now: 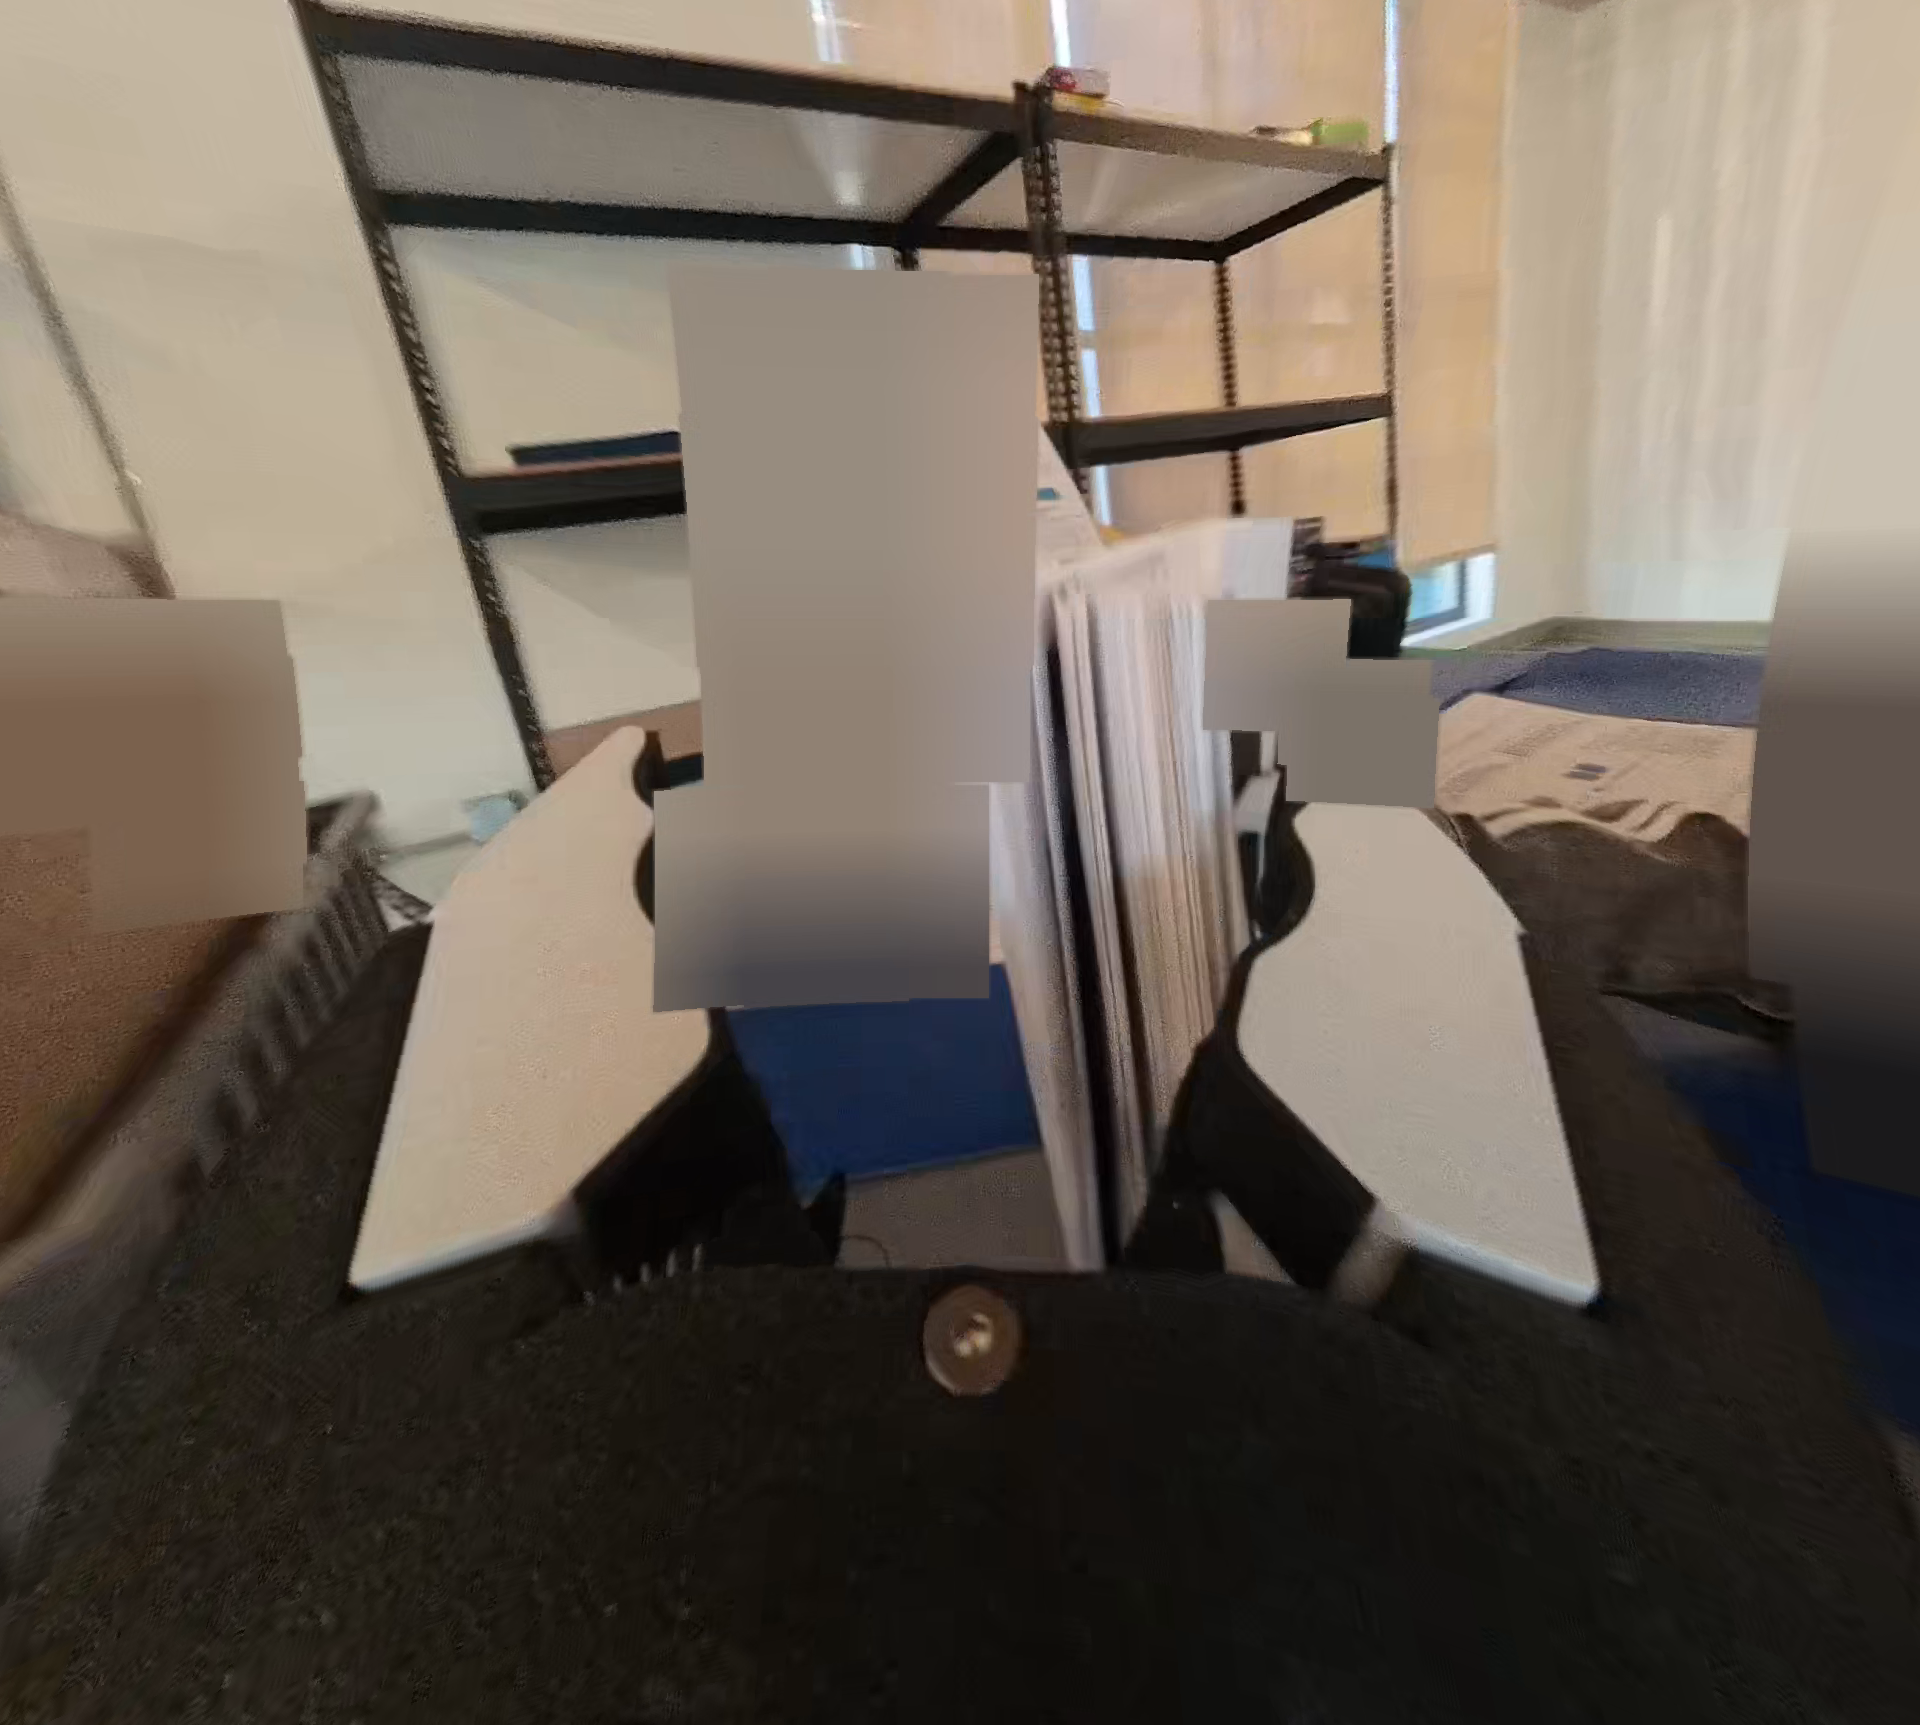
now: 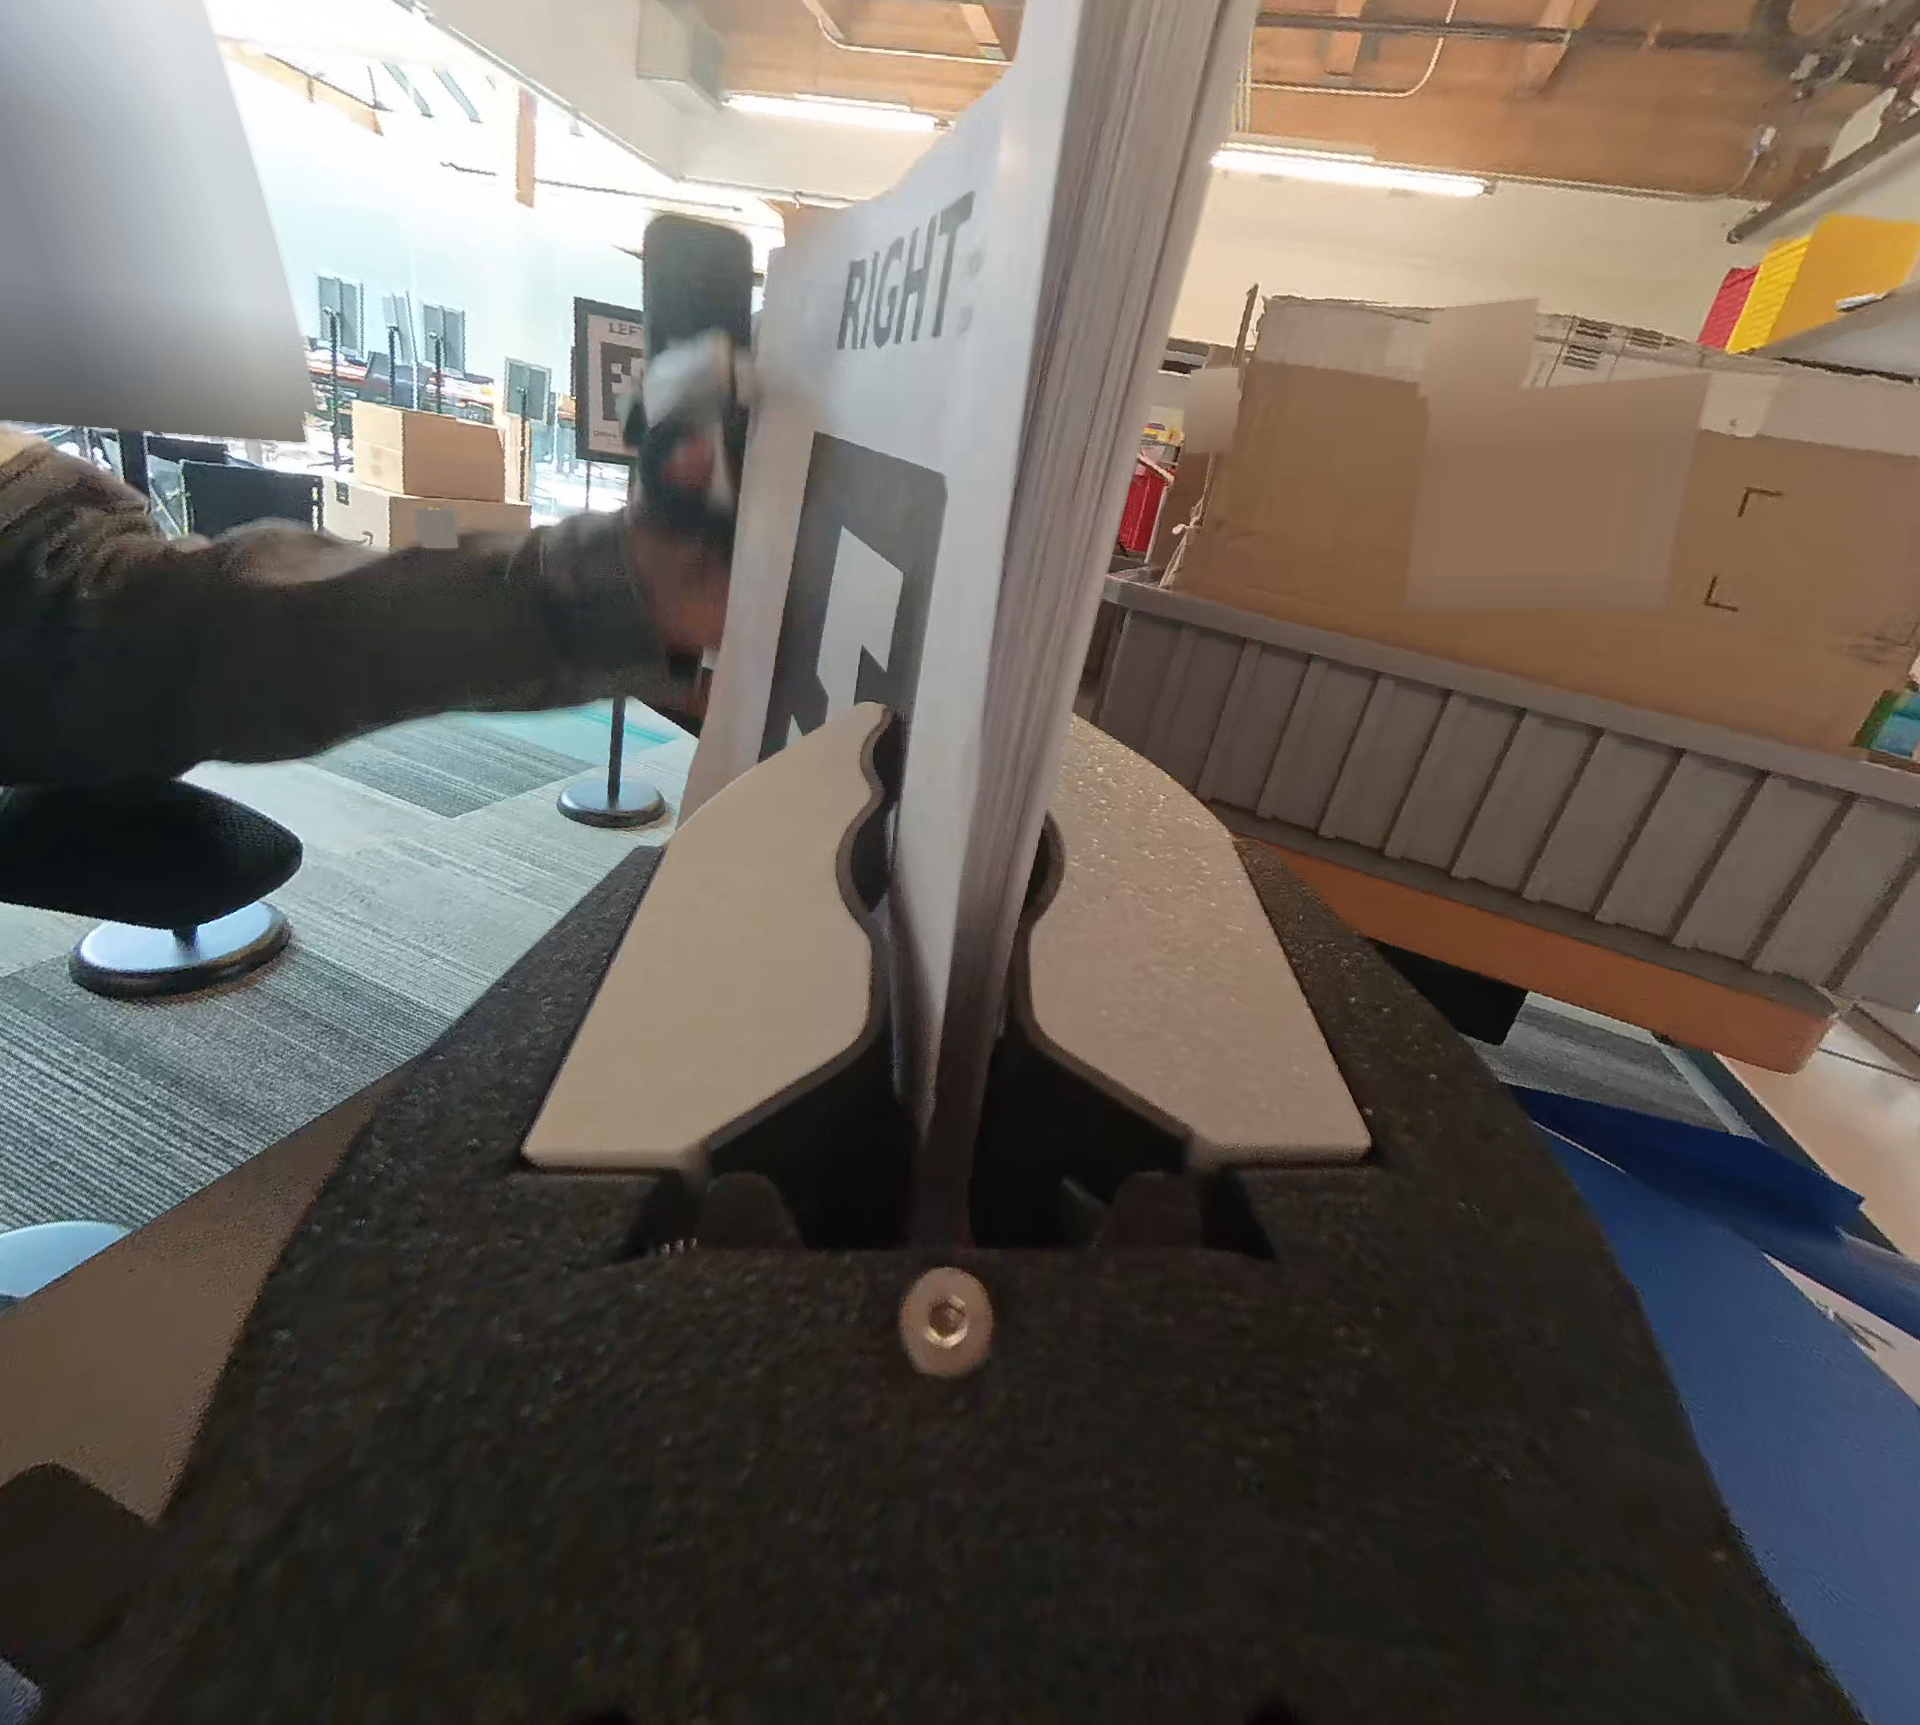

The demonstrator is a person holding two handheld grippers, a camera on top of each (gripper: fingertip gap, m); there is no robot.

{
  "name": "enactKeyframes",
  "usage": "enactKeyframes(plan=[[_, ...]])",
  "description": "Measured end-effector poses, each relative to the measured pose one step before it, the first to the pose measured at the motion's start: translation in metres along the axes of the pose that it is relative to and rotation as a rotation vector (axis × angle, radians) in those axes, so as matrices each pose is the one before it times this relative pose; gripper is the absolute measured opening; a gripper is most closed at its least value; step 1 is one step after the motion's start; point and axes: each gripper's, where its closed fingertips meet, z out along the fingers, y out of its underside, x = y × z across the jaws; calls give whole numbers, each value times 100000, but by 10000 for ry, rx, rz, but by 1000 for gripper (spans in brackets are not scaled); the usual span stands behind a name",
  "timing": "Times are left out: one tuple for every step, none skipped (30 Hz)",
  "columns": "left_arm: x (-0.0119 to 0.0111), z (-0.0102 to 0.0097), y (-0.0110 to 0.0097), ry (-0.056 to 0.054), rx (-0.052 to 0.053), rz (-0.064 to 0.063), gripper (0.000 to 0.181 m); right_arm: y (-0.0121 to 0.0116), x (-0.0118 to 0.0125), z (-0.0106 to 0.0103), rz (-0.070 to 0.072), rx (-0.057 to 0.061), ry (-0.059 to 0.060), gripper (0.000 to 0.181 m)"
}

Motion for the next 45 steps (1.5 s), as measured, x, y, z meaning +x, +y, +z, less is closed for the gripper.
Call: enactKeyframes(plan=[[-189,-70,-3005,-118,-87,648,99,-16,-57,5,-56,18,-34,17],[54,505,-2893,-2,-445,515,90,-13,6,-4,-43,23,10,16],[751,860,-1804,509,-1141,393,81,11,37,0,-35,14,43,16],[1056,1161,-1050,691,-1541,191,81,12,55,23,-34,-12,62,16],[1238,1422,-499,800,-1621,198,87,15,32,21,-42,-18,57,16],[1006,1622,-302,807,-1539,361,99,-3,12,-1,-38,-1,34,17],[858,1820,70,874,-1392,433,101,-7,10,4,-23,13,26,17],[386,1937,-10,793,-1175,119,102,-11,1,-4,-34,22,46,17],[-31,2066,267,662,-1160,-66,103,-20,-27,-10,-46,48,49,18],[-396,2044,546,493,-1199,-86,103,-52,-66,-19,-39,94,35,18],[-799,1718,444,273,-1068,-117,103,-81,-85,-44,-34,155,30,19],[-675,1722,144,251,-759,-64,101,-155,-125,-74,-19,244,15,21],[-370,1643,104,346,-644,-30,101,-139,-126,-83,31,278,12,24],[-250,1214,347,382,-742,-20,98,38,-106,-79,65,192,34,28],[-189,968,355,341,-664,-26,94,256,-120,-43,48,53,23,30],[743,297,156,876,-389,-26,76,315,-83,-34,33,-14,32,31],[1055,-78,-214,953,58,-30,37,185,24,-44,22,-3,69,34],[-150,-14,-47,-55,96,-78,24,35,-13,-44,23,16,2,35],[-491,-48,139,-456,60,372,15,-41,-193,7,65,-8,-147,37],[-88,-67,202,-334,92,682,13,-72,-217,68,69,-52,-151,41],[258,-139,125,-47,115,180,12,-102,-235,16,-1,-110,-155,43],[62,-209,200,-158,141,-145,12,-227,-52,-112,-12,-146,-46,48],[-3,-457,381,-175,232,-214,12,-432,363,-337,8,-126,222,58],[-154,-719,623,-137,417,-373,12,-676,649,-644,53,-29,388,74],[-182,-1061,550,-110,694,-506,12,-843,713,-938,130,68,400,90],[-158,-1395,471,-32,906,-550,12,-883,719,-1168,199,112,340,102],[-82,-1681,141,-10,992,-501,12,-758,743,-1241,281,111,329,111],[-124,-1861,-90,-73,1008,-494,12,-445,640,-1135,362,21,288,118],[-93,-1929,-261,-113,1028,-454,12,13,381,-855,415,-100,162,122],[129,-1718,-422,-28,1041,-270,12,458,118,-383,503,-154,43,123],[260,-1424,-478,39,997,-179,12,724,-229,216,537,-96,-145,125],[316,-1076,-391,89,900,-128,12,750,-485,786,546,-72,-307,126],[287,-732,-193,85,791,-235,12,374,-595,1197,539,32,-415,128],[202,-465,169,76,657,-278,12,-291,-533,1383,490,273,-430,113],[134,-242,357,52,539,-228,12,-835,-434,1370,427,423,-451,97],[84,-89,653,27,430,-199,11,-963,-251,1210,437,341,-420,81],[25,0,910,-7,330,-236,11,-779,-116,888,426,114,-414,65],[-70,-29,1142,-86,237,-278,11,-293,207,499,372,-237,-262,49],[-166,-168,1055,-233,423,-284,12,371,699,233,315,-619,147,22],[-462,-375,969,-443,487,-239,12,518,384,256,141,-632,131,18],[-368,-343,1122,-379,468,-178,12,551,235,285,-67,-557,306,12],[-294,-387,1053,-347,461,-254,12,579,450,353,-216,-518,654,11],[-336,-346,1069,-386,449,-202,12,632,359,416,-323,-544,690,11],[-380,-322,1113,-455,304,22,13,737,243,444,-472,-640,657,11],[-443,-307,912,-582,192,174,12,899,149,493,-552,-800,624,11]])
